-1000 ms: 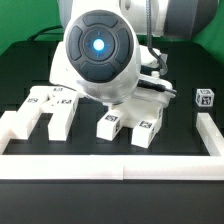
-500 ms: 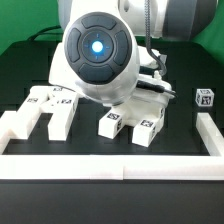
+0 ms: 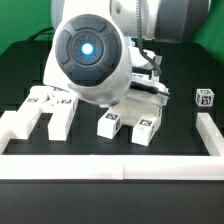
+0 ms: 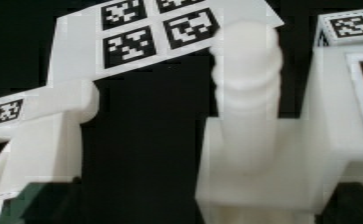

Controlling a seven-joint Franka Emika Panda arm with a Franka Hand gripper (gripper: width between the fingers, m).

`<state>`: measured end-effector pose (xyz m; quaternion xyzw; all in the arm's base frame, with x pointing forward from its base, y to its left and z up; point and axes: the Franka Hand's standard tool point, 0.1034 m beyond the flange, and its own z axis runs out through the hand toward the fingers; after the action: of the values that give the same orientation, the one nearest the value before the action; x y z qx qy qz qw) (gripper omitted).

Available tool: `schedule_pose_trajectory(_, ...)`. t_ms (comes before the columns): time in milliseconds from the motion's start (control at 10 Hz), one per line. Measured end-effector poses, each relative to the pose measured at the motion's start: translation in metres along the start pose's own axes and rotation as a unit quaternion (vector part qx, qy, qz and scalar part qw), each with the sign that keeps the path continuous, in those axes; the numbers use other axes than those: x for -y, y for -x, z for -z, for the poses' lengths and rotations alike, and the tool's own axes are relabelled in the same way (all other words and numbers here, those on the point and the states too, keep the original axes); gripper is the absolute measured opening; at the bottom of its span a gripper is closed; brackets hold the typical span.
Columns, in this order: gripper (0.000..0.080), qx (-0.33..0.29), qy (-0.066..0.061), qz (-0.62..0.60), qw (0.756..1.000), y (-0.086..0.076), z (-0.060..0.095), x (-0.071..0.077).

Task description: Assemble chair

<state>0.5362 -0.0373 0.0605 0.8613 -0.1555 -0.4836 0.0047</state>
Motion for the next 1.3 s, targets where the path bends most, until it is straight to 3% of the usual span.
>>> schedule_pose_trajectory(200, 0.0649, -0.023, -0.007, 0.001, 1.0, -0.002, 0.007, -0.002)
schedule_pose_trajectory(400, 0.0649, -0.115, -0.023, 0.008, 0.993, -0.012, 0.026, 0.005)
schedule_pose_trajectory(700, 0.0649, -0.217, -0.048, -0.008, 0.975, -0.009, 0.032, 0.012)
schedule_pose_trajectory(1000, 0.0649, -0.31, -0.063, -0.004, 0.949, -0.017, 0.041, 0.02)
schedule_pose_trajectory(1100, 0.0649, -0.365, -0.066, 0.004, 0.929, -0.019, 0.048, 0.023)
schedule_pose_trajectory(1300, 0.0649, -0.408, -0.053, 0.041, 0.91, -0.011, 0.049, 0.01)
